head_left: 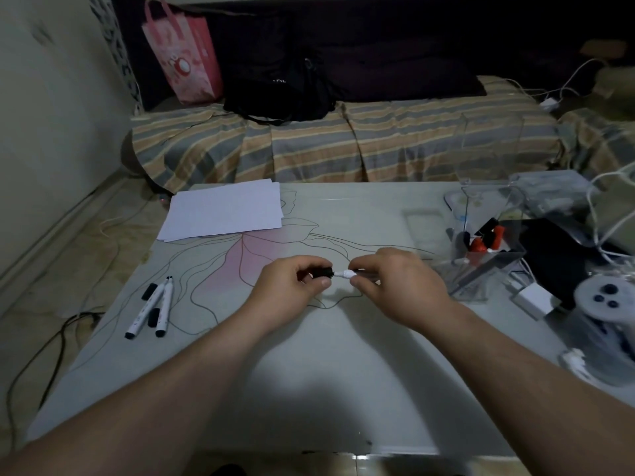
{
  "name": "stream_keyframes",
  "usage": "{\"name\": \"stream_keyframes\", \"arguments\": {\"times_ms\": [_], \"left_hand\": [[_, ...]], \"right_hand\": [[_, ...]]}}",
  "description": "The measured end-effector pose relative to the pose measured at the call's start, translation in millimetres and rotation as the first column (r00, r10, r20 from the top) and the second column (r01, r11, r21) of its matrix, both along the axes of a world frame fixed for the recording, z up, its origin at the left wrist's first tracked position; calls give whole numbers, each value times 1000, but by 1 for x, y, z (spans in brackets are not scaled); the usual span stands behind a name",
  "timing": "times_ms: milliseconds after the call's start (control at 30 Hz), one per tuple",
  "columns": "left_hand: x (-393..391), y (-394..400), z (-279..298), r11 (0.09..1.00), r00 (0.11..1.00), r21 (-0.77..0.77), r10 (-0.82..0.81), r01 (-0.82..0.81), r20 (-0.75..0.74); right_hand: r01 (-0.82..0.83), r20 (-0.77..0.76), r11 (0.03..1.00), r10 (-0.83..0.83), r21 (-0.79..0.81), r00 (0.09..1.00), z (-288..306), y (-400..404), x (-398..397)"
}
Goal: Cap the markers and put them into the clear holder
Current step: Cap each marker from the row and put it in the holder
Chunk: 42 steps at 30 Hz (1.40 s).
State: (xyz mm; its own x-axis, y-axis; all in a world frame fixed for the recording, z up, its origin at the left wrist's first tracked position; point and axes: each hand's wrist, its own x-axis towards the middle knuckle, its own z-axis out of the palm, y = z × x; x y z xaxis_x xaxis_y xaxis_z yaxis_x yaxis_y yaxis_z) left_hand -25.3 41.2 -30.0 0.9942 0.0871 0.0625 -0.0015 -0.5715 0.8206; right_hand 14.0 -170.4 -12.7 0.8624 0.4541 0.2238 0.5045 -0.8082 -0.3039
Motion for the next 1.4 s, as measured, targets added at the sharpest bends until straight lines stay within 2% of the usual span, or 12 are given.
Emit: {"name": "stream_keyframes", "arguments": {"times_ms": [133,233,367,667,833,933,1000,1067,1167,1233,1333,1400], "left_hand": [[-2,-1,3,999,1000,36,-18,17,15],[-3,0,7,999,999,0,-40,40,-2],[-8,-7,11,993,994,20,-112,112,3],[-9,-10,17,998,998,-26,-52,51,-36],[-10,-19,34,999,995,37,32,-35,92],[-10,-20,47,998,985,57,19,-29,169],[-10,-24,49,999,980,27,40,-46,193],[-10,-33,46,995,978,-66,80,-68,195],[-6,-51,36,958,991,-279,97,-69,89],[-3,-63,30,939,995,-338,91,-69,50],[3,-87,25,944,998,-329,39,-18,57],[5,-103,23,962,996,-269,-12,34,83]], "right_hand": [[-19,8,1000,19,-23,1000,-2,4,0],[-10,-5,1000,10,-1,1000,1,3,2],[-26,-75,1000,26,-5,997,4,2,-1],[-35,-54,999,34,-21,998,6,3,-12],[14,-74,992,-5,129,997,17,8,-11],[47,-129,967,-15,251,992,22,12,-15],[40,-185,941,24,335,982,24,11,-15],[19,-231,929,73,370,970,25,8,-13],[-69,-247,980,115,188,962,25,-3,-10],[-83,-253,990,110,113,961,27,-14,-12],[19,-203,977,25,212,979,42,-40,-7],[140,-74,929,-123,341,990,56,-64,1]]}}
